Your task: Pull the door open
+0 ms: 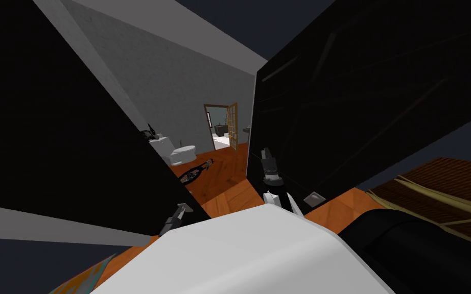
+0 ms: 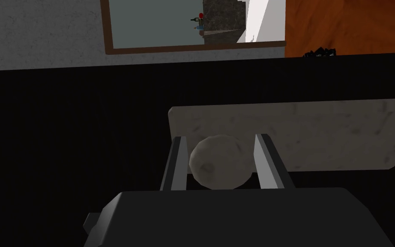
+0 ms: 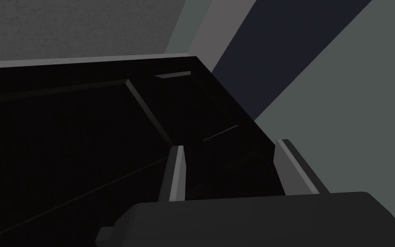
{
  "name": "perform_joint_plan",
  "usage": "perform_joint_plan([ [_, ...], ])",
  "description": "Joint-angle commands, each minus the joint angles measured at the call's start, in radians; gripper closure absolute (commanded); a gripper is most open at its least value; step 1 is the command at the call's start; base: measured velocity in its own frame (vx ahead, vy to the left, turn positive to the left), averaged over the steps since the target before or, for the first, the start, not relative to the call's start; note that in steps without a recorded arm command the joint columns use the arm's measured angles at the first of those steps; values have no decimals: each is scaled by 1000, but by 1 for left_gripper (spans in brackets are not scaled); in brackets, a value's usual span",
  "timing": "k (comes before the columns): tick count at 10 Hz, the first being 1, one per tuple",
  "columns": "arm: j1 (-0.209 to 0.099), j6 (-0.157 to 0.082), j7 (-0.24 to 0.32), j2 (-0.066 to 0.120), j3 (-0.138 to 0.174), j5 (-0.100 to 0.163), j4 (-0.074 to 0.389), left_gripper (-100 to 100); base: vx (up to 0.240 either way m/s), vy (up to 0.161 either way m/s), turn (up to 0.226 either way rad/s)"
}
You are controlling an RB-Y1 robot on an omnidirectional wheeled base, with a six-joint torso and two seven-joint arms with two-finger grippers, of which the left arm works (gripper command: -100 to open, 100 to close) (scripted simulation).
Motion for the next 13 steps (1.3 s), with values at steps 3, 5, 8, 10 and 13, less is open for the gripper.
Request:
perform_joint_plan([
  [3, -71, 13, -14, 0, -54, 37, 47, 100, -178, 60, -71],
  [5, -108, 20, -21, -1, -81, 57, 71, 100, -205, 47, -50],
  [8, -149, 28, -29, -1, -112, 78, 97, 100, -173, 59, -42],
  [10, -180, 34, -35, -1, -136, 95, 118, 100, -95, 28, -19],
  [13, -234, 44, -46, -2, -176, 123, 153, 100, -176, 59, -67],
])
